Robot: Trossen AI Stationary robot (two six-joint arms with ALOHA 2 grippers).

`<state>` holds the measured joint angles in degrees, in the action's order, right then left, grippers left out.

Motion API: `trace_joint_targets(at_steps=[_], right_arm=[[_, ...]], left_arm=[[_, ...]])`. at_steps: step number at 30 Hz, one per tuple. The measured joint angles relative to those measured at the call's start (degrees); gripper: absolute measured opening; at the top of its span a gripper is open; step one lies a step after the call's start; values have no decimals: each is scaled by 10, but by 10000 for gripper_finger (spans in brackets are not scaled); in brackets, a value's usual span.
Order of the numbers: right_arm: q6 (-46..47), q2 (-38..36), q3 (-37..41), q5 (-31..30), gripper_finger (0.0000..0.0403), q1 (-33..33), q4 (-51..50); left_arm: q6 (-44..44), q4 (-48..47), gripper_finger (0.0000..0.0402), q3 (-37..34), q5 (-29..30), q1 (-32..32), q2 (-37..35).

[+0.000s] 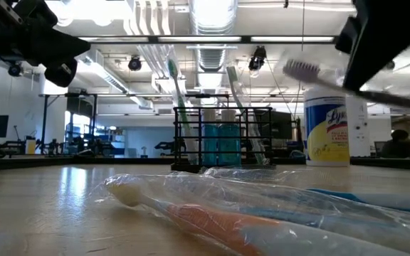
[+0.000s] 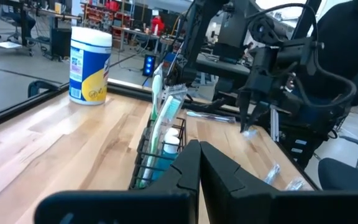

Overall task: Pick & Place toothbrushing station
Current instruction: Put the purple toothbrush into the black organizer

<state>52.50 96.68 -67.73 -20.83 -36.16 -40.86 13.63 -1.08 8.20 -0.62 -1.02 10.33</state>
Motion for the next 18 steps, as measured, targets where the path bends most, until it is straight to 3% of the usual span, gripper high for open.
trace_joint_targets(at_steps=[12, 18], right_arm=[[-82, -35, -23, -53, 8, -4, 45], [-206, -75, -20, -168, 8, -3, 116]], left_arm=[[0, 5, 10, 0, 0, 0, 0], [0, 8, 10, 0, 1, 0, 0]])
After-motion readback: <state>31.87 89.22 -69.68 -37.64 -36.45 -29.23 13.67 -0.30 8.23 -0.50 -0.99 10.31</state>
